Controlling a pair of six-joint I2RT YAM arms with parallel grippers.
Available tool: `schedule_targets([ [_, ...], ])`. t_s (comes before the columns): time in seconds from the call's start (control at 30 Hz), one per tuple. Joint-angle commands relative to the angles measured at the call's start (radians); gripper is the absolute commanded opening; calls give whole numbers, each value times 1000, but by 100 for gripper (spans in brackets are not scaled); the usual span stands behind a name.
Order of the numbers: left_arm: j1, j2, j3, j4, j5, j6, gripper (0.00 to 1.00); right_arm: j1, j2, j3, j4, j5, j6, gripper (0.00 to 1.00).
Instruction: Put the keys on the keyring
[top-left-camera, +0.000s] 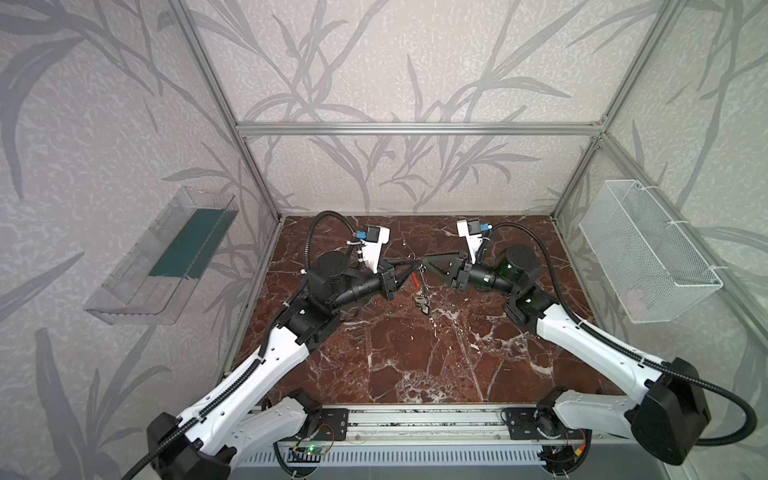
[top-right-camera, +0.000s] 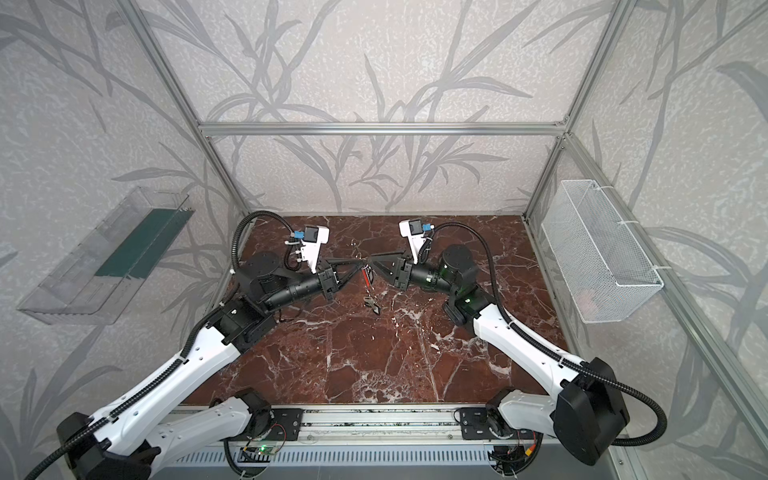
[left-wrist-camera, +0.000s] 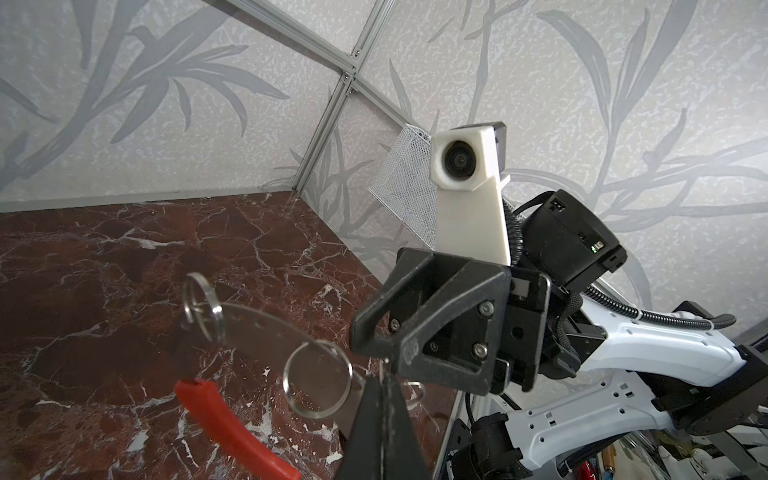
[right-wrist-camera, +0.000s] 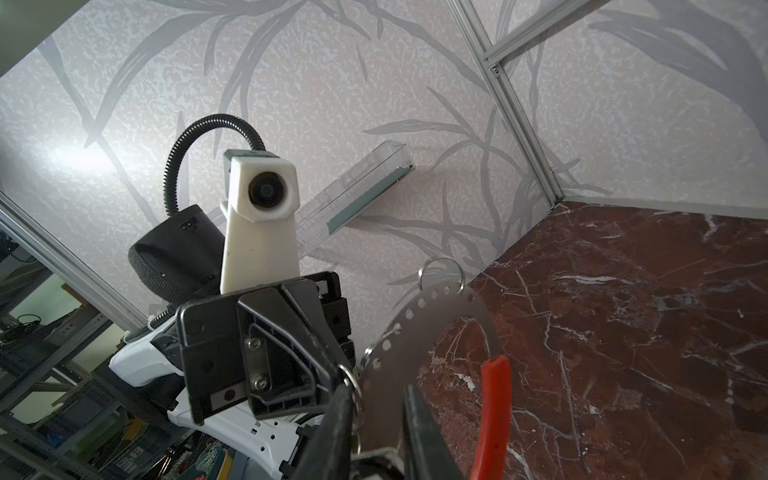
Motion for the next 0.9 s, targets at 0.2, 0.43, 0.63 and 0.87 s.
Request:
schedule_targets([
  [0.2, 3, -15, 10, 35, 25, -10, 0, 14, 31, 27, 29, -67, 16, 21],
  [0.43, 3, -5, 9, 40, 38, -16, 0, 15, 70, 31, 121, -108, 83, 20],
  [0.63, 4, 1, 10, 40, 41, -13, 0, 15, 86, 28, 183, -132, 113, 11],
  [0.87, 12, -1, 13, 18, 27, -8, 0, 8, 79, 23, 202, -133, 96, 0],
])
